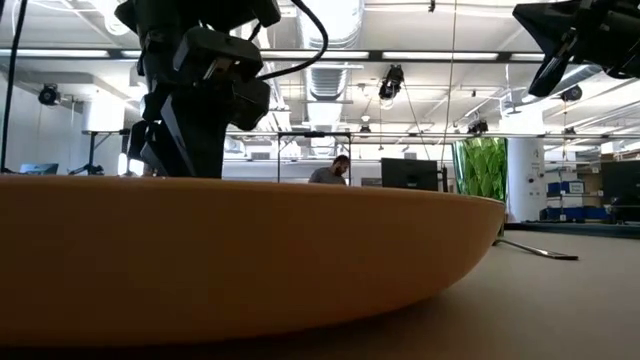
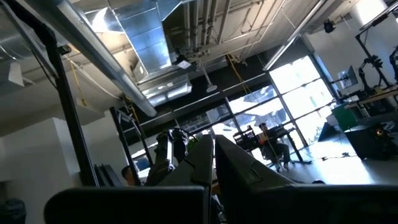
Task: Pick and place plate/cup/fork/spoon on tray
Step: Put the orange plate on the bottom left of the white serving tray
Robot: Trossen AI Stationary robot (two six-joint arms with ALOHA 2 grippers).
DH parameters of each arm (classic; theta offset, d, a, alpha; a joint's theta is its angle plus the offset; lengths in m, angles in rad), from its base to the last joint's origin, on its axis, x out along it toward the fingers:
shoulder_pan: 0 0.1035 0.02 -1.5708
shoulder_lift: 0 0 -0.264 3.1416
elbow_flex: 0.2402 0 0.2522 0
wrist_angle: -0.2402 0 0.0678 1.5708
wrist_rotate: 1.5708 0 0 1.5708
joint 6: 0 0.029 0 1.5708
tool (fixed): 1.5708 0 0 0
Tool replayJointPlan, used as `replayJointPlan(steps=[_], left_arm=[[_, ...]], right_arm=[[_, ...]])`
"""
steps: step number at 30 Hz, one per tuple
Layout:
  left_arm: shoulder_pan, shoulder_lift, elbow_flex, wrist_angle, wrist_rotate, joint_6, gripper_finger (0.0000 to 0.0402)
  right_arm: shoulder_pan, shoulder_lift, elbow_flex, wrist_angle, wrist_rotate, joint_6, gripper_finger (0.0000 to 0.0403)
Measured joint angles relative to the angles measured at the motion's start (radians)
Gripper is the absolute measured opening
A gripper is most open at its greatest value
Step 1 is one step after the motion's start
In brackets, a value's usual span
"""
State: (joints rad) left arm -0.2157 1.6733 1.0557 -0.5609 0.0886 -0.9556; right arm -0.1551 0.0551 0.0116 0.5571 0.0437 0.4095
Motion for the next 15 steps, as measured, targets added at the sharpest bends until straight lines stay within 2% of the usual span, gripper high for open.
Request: replayJointPlan(steps=[15], left_arm=[[0.007,0.0,-0.048,-0.006,-0.016,-0.008,0.0153]], right_arm=[[0.0,0.0,0.0,0.001,0.0,-0.001,0.0009]])
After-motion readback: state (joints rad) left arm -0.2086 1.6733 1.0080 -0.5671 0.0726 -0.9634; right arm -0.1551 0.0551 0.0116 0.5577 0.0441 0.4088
